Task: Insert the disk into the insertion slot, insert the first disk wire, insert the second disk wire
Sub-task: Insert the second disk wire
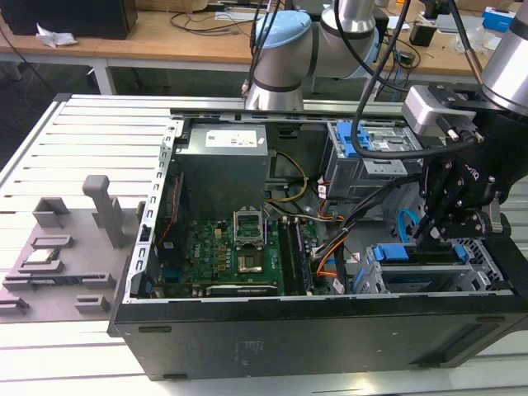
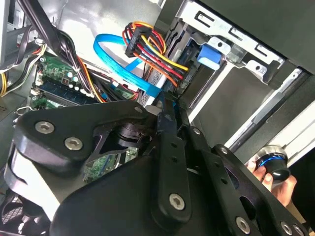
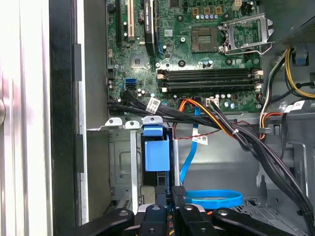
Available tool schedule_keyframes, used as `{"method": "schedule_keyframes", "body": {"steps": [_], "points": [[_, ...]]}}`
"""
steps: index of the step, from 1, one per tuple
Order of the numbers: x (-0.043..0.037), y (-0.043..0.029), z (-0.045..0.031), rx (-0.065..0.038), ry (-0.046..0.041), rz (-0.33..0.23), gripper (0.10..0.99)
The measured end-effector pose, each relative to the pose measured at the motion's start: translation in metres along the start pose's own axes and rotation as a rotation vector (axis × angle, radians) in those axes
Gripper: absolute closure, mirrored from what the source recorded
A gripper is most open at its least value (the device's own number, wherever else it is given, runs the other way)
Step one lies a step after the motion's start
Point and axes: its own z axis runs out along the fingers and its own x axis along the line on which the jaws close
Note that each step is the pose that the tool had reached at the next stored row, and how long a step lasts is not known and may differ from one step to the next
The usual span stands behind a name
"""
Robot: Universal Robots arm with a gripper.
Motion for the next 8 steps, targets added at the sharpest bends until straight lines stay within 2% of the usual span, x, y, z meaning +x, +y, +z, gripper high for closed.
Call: {"method": "schedule_keyframes", "body": {"steps": [8], "points": [[-0.0003,-0.0010,0.0071,0.000,0.0010,0.000,0.925]]}}
